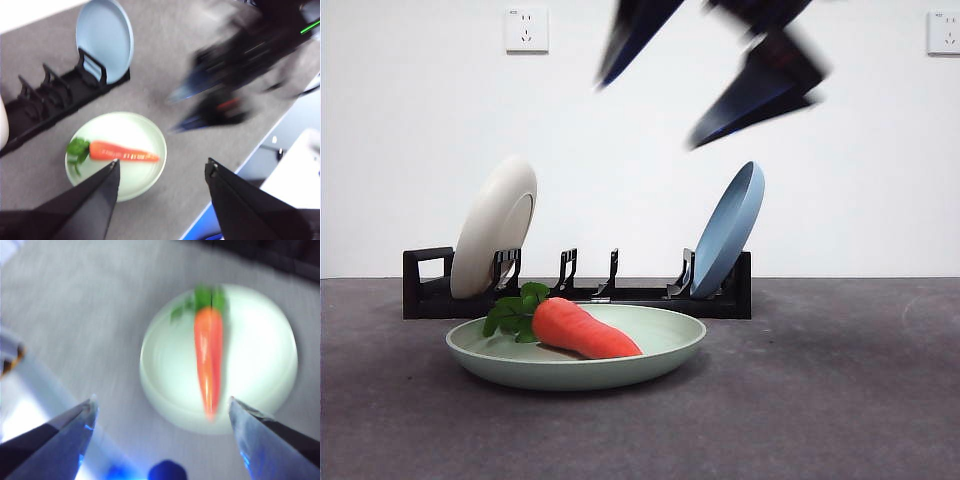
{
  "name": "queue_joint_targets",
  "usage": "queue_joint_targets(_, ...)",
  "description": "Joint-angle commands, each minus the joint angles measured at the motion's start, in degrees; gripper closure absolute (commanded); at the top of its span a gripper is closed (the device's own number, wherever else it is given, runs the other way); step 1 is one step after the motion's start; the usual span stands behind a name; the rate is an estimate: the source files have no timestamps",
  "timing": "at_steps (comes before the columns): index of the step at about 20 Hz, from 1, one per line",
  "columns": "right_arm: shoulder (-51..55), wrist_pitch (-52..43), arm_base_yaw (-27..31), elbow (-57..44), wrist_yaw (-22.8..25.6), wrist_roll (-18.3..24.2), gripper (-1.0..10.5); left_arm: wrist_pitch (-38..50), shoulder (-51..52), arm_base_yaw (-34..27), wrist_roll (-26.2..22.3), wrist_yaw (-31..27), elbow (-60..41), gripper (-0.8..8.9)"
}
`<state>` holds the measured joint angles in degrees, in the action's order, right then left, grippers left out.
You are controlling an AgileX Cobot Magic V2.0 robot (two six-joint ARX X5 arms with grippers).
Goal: Take the green plate from the plate rack,put the plate on the table,take the carrot from the table,put the carrot in the plate
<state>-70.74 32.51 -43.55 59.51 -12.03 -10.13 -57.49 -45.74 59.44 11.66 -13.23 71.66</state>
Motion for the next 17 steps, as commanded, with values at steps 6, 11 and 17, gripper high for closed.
queue_joint_targets(6, 15.4, 24.2, -0.1, -0.1, -0.1, -0.3, 5.1, -4.8, 0.1, 0.2, 0.4, 0.2, -0.2, 5.36)
queue_joint_targets(11, 18.7, 26.8, -0.1, -0.1, -0.1, -0.3, 8.3, -6.3, 0.1, 0.2, 0.4, 0.2, -0.2, 8.06)
queue_joint_targets(17, 19.8, 26.7, -0.1, -0.1, 0.1, -0.1, 9.5, -6.5, 0.1, 0.2, 0.4, 0.2, -0.2, 8.21)
